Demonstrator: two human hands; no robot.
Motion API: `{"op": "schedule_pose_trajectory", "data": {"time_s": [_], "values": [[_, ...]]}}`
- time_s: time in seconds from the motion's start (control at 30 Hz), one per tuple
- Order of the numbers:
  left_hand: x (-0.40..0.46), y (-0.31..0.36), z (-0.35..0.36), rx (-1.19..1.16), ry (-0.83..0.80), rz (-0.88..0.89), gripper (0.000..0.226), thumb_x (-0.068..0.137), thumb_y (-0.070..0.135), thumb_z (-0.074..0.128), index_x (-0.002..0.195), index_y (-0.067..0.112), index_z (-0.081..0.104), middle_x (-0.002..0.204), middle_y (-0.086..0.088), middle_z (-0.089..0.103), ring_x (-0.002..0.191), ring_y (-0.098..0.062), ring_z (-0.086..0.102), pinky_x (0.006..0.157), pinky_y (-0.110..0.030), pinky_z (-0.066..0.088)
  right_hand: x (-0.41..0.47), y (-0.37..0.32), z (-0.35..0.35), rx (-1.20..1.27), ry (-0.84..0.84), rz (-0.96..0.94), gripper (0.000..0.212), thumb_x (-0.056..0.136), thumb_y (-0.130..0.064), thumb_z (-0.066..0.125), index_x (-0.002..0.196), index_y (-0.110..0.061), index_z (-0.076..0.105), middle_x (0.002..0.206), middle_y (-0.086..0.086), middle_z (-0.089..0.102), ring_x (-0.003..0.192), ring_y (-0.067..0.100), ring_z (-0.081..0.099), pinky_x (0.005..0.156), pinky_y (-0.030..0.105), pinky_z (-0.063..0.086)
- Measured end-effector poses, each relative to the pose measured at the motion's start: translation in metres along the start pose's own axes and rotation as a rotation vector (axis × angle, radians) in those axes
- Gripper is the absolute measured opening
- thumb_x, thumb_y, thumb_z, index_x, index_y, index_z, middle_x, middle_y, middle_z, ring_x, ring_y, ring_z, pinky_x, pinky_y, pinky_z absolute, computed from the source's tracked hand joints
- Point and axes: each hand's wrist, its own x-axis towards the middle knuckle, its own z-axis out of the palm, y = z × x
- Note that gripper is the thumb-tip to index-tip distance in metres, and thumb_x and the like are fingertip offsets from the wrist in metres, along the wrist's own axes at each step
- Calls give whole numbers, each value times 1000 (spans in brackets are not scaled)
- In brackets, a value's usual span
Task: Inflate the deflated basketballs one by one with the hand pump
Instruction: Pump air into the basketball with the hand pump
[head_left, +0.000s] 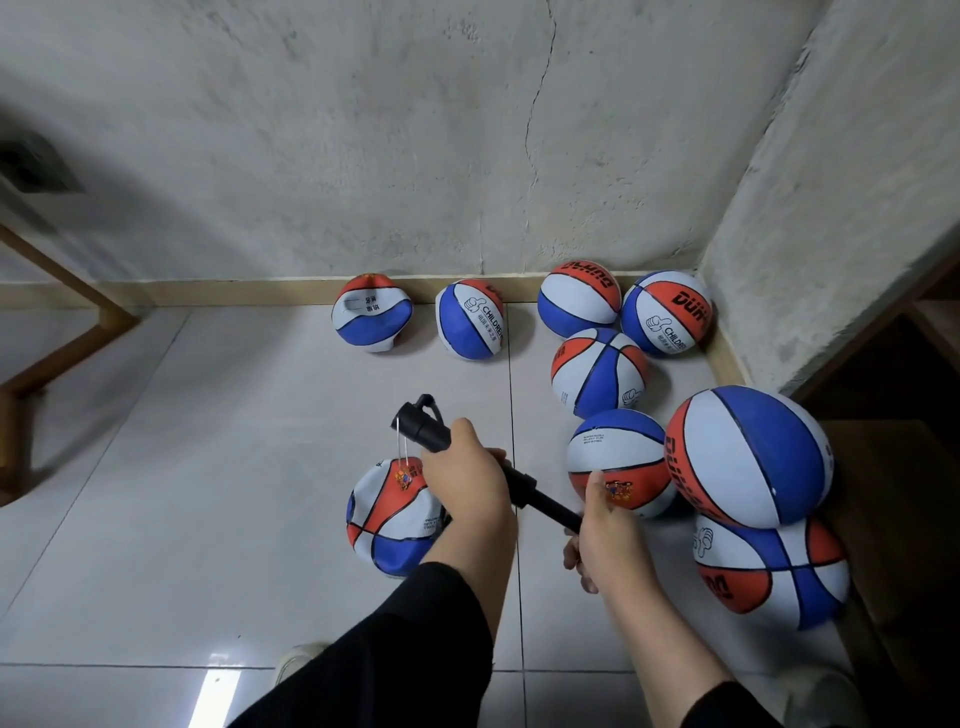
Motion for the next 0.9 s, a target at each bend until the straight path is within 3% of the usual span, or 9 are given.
{"op": "schedule_pose_trajectory", "data": {"time_s": [0.2, 0.43, 0.6, 0.77, 0.9], "values": [[-16, -15, 3, 4, 18, -1, 10, 92, 20, 53, 98, 12, 54, 62, -11, 62, 56, -24, 59, 62, -37, 54, -4, -13, 11, -98, -13, -138, 72, 105, -61, 27, 76, -3, 59, 48, 10, 60, 42, 24, 50, 48, 28, 37], [-4, 10, 7, -4, -7, 0, 15, 95, 25, 55, 95, 10, 54, 72, -15, 61, 63, -26, 58, 66, -40, 55, -2, -19, -2, 1, -35, -65, 75, 101, -68, 30, 86, -1, 61, 52, 10, 58, 50, 24, 47, 44, 21, 28], [18, 27, -5, -23, 17, 2, 28, 94, 25, 51, 109, 1, 57, 69, -15, 63, 62, -31, 59, 72, -56, 61, -5, -4, -20, 18, -15, 6, 72, 102, -67, 30, 82, -3, 55, 50, 12, 52, 34, 17, 33, 40, 19, 22], [-2, 7, -2, -41, 14, -12, 24, 90, 26, 52, 104, 7, 54, 64, -13, 62, 58, -27, 57, 71, -56, 62, -2, -8, -4, -67, 6, -73, 73, 103, -63, 28, 83, -1, 59, 45, 10, 57, 49, 27, 51, 47, 26, 32], [-11, 5, 4, -50, 25, -10, 8, 93, 23, 52, 93, 15, 51, 64, -12, 61, 57, -25, 57, 64, -39, 53, -7, -24, 9, -147, -24, -169, 74, 105, -60, 26, 80, -1, 62, 58, 13, 65, 50, 26, 54, 49, 28, 39]]}}
